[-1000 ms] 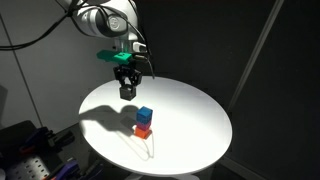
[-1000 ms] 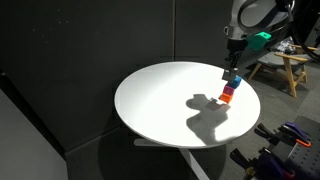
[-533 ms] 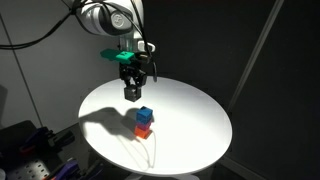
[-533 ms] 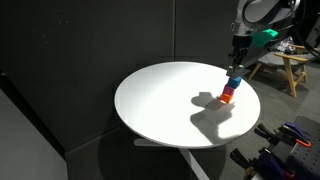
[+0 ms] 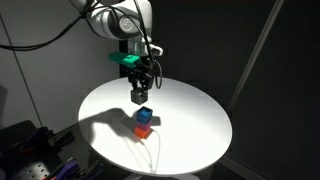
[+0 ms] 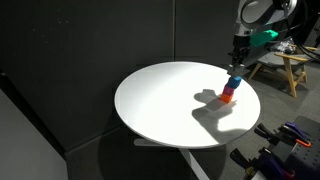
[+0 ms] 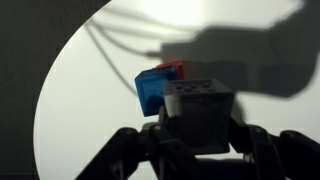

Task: Put the grey block on top of the stacked blocks

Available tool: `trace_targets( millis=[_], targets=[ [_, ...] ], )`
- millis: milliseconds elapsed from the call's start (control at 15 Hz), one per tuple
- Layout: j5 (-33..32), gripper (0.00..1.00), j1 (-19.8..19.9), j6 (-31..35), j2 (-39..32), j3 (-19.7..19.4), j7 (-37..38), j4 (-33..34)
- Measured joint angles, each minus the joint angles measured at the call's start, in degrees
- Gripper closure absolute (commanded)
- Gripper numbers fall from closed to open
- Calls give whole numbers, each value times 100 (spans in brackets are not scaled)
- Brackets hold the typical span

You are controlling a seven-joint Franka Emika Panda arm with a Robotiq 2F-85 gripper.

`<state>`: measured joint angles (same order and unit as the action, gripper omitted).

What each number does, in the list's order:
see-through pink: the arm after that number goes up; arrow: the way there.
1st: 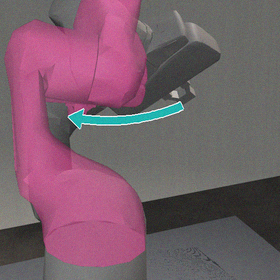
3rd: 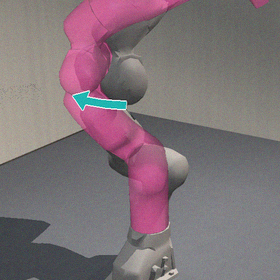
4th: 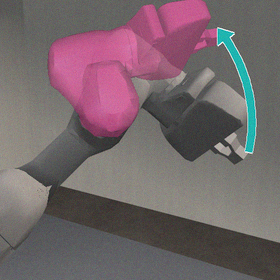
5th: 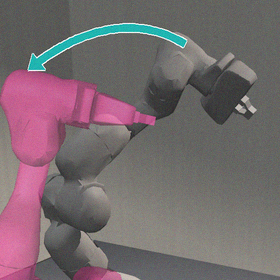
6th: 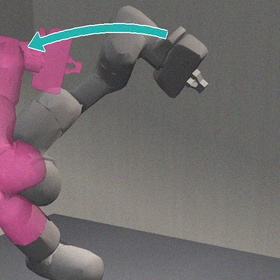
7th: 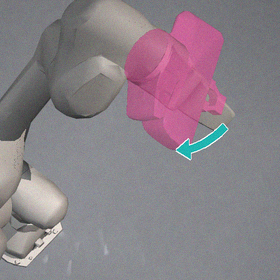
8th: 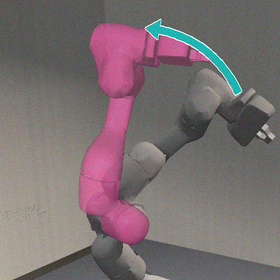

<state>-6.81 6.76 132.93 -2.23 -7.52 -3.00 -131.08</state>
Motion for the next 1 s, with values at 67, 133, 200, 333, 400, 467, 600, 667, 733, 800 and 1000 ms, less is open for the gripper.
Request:
trace_targets(
  millis=[67,133,200,333,400,467,600,667,733,800,1000],
  targets=[
    [16,70,7,0,-77,-18,28,69],
    [31,70,21,0,-159,-31,55,133],
    [49,70,34,0,-238,-46,70,199],
    [60,70,73,-1,-392,-68,105,313],
    [61,70,89,-2,-460,-85,120,363],
    [62,70,102,-3,-526,-104,134,408],
    [62,70,127,-10,-633,-139,154,485],
    [62,70,138,-18,-678,-153,160,518],
    [63,70,148,-24,-716,-166,160,541],
    [63,70,154,-31,-749,-179,160,560],
    [63,20,172,-39,-822,-187,160,589]
  ],
)
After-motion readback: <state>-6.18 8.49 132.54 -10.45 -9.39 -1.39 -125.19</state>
